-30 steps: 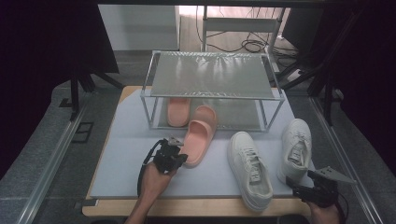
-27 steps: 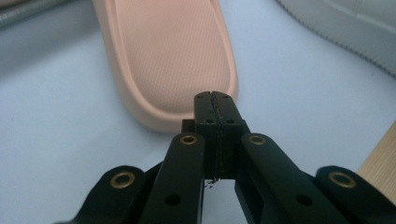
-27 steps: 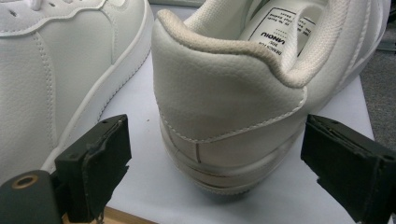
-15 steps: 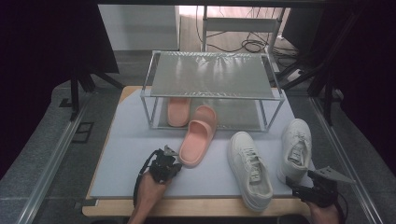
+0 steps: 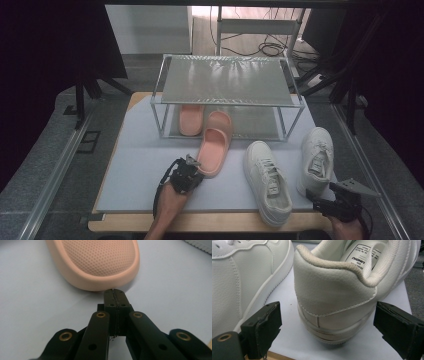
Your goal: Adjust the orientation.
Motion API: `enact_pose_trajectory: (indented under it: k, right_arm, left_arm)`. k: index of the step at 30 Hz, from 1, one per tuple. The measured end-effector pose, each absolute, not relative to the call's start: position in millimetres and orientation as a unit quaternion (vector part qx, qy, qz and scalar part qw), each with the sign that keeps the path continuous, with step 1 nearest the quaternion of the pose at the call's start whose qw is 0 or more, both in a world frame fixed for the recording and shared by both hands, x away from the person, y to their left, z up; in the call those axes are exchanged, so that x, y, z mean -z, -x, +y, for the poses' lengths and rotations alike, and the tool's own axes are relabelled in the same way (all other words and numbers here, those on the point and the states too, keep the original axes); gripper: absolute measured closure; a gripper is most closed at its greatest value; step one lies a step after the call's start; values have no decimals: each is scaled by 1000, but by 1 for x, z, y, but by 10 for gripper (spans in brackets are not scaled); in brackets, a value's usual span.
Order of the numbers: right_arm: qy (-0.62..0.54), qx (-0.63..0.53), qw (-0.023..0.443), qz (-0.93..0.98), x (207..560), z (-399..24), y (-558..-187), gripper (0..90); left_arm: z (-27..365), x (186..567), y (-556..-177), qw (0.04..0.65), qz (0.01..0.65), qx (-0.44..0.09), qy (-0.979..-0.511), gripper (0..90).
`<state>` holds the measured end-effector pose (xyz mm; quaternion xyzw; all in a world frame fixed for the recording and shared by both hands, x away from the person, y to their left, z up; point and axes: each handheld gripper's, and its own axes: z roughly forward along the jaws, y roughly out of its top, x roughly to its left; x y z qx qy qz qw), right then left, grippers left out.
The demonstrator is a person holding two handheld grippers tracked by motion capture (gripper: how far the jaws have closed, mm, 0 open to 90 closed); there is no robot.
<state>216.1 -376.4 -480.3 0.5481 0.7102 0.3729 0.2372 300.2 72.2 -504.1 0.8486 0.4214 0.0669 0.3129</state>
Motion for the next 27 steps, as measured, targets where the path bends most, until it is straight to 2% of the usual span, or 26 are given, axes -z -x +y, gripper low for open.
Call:
enact_pose_trajectory:
  k: [27]
  right_arm:
    - [-547,-376,236,710,481,-378,-216,86]
  left_arm:
    - [28,483,-335,331,407,-85,-847,896]
